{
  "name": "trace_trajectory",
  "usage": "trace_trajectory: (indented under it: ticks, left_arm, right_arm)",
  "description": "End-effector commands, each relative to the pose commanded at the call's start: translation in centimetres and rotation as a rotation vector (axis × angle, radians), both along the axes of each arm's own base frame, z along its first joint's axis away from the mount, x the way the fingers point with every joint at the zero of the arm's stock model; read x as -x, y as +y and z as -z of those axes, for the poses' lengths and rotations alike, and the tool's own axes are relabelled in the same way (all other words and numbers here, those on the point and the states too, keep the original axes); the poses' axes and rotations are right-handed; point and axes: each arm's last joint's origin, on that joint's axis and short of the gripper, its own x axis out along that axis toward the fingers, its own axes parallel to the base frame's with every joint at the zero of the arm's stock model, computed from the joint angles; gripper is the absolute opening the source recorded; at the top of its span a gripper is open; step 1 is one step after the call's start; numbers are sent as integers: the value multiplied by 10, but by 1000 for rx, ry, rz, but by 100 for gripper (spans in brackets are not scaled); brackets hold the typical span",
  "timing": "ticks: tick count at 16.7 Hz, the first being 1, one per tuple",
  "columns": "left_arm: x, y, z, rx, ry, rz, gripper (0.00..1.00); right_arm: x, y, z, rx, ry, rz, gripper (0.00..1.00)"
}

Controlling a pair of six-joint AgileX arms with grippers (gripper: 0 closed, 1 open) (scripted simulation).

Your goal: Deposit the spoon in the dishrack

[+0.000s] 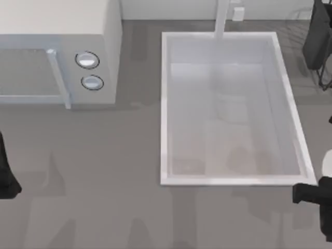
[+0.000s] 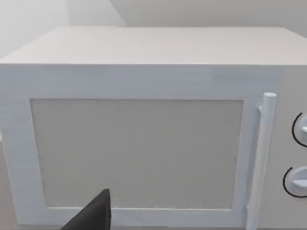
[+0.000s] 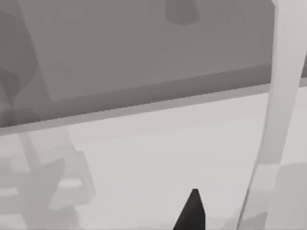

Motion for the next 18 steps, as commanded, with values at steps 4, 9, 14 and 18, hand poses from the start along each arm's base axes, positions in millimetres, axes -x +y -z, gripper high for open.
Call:
trace_trajectory:
  ticks: [4, 9, 14, 18]
  left_arm:
    - [0, 0, 0, 0, 0, 0, 100]
    - [0, 0, 0, 0, 0, 0, 100]
    - [0, 0, 0, 0, 0, 0, 100]
    - [0, 0, 0, 0, 0, 0, 100]
  right_arm:
    - [-38, -15, -9, -212, -138, 49, 0]
    - [-100, -84, -30, -395, -592, 125, 0]
    - [-107, -182, -69, -192, -1196, 75, 0]
    - [-80, -224, -95, 110, -1475, -42, 0]
